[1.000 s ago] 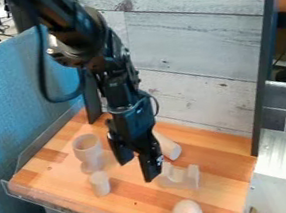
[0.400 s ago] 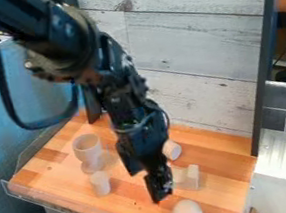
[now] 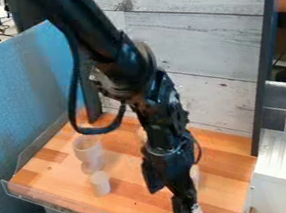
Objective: Put the egg inside a cup
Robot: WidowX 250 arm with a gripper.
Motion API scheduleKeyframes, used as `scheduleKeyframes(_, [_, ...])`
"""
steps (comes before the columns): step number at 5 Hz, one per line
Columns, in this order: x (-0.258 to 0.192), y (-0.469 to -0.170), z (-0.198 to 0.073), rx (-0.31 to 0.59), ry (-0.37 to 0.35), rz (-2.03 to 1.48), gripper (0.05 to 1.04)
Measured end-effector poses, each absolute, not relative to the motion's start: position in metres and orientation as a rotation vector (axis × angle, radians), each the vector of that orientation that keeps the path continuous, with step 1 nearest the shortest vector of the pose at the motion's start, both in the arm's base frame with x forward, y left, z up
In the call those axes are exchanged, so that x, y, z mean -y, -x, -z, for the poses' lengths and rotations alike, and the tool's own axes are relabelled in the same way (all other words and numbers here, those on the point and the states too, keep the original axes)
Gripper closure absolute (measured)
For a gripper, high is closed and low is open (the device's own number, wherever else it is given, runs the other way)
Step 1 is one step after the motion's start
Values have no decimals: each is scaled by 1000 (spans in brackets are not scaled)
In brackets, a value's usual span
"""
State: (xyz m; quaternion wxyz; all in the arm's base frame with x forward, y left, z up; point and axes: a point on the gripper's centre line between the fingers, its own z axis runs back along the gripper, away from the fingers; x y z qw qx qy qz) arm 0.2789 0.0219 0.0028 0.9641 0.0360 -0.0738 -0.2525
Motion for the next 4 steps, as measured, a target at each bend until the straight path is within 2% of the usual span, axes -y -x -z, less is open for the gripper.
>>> scheduleKeyframes(4, [-4, -287, 12, 128, -65, 528, 98])
